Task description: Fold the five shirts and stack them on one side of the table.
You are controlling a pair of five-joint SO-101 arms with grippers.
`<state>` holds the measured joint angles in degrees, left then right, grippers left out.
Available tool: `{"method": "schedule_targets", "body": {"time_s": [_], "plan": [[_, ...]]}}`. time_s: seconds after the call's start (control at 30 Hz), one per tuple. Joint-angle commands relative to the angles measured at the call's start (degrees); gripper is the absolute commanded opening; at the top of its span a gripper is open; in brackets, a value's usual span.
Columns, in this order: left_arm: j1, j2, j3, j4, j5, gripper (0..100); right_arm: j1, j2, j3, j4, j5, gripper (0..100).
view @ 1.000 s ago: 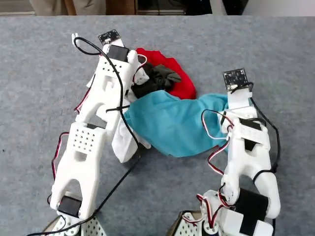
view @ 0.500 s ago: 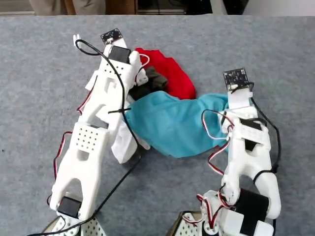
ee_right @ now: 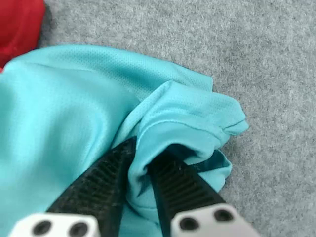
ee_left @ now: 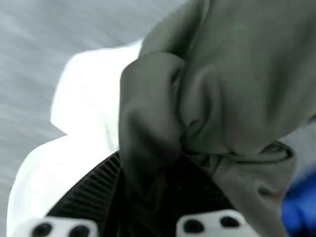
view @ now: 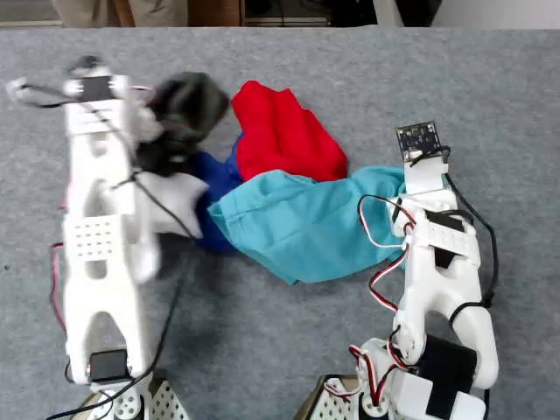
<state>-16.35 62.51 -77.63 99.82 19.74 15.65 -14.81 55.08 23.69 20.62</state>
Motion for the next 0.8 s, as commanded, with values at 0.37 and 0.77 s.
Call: {"method": "schedule_targets", "body": {"time_s": [0.37,0.77], "plan": [[-28.22,-10.95,-1.23,0.97,-7.12,2,-2.95,0.13,0.13,-1.14,0.62,0.5],[-24.26,-22.99,-1.14,1.05,-11.08,28,-2.86,0.13,0.13,-1.14,0.62,0.5]]}}
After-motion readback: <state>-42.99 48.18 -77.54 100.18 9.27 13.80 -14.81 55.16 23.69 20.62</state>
